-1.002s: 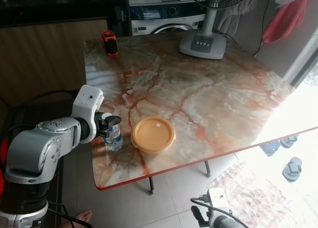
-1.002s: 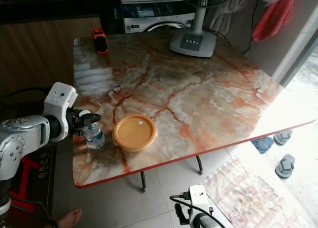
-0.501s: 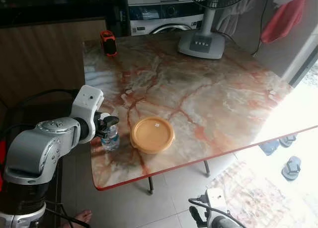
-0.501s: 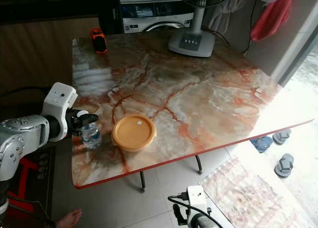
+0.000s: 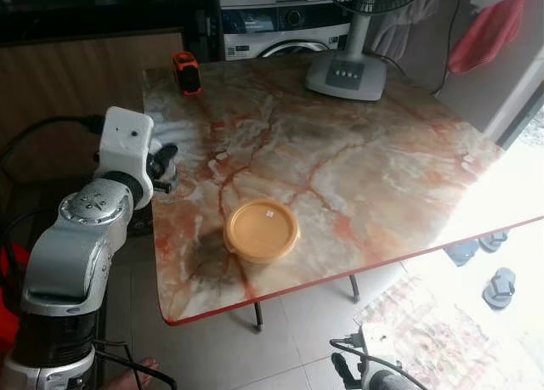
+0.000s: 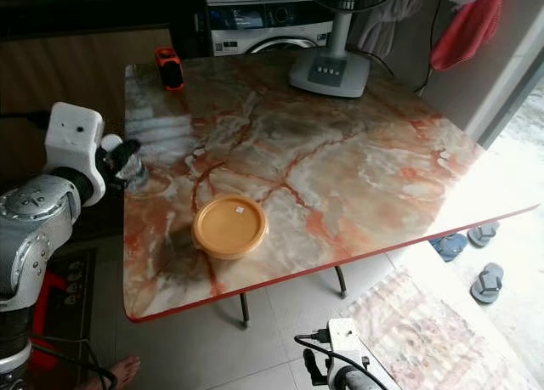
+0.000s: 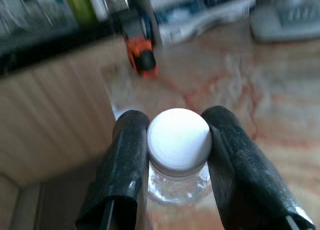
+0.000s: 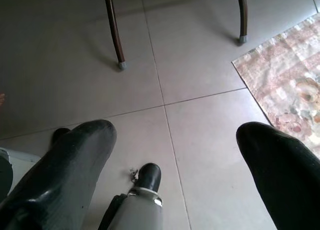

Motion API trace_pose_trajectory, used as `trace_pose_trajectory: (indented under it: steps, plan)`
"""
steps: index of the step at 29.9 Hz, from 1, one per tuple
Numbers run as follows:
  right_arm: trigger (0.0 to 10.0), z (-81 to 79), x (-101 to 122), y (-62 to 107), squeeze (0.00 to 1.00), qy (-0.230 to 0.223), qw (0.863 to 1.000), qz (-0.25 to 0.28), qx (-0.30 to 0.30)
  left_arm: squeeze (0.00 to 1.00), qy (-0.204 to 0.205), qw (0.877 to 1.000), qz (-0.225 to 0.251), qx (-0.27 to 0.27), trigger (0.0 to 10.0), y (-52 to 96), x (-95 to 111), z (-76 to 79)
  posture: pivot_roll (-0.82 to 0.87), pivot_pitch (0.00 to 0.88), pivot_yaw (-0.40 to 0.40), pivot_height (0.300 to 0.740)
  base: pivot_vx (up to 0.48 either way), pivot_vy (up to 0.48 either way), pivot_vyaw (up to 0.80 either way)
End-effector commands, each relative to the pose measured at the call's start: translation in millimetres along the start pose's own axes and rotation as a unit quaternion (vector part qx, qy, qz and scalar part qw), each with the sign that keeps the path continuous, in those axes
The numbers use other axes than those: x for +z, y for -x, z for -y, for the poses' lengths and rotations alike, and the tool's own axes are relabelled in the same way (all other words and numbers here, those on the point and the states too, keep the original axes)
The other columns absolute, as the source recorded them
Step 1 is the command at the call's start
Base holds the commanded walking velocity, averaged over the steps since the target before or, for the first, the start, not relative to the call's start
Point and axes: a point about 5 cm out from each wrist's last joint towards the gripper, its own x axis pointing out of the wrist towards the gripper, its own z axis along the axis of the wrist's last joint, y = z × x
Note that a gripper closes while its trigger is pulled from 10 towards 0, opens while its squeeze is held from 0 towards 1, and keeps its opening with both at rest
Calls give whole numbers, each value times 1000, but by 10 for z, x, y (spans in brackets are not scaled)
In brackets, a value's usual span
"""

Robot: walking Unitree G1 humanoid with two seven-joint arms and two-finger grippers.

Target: Restocking fridge

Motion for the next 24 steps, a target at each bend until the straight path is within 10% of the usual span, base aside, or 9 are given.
trace_pose_trajectory:
  steps: [1, 24]
  plan:
    - [10000, 17, -57, 13, 0, -11, 1000, -7, -5, 0, -16, 998, 55, 28, 10000, 47, 80, 16, 160, 36, -62, 740, 0, 0, 0]
    - [10000, 20, -100, 23, 0, -32, 999, -6, -15, 0, -88, 976, 189, 59, 10000, 404, -408, 249, 128, 35, -62, 740, 0, 0, 0]
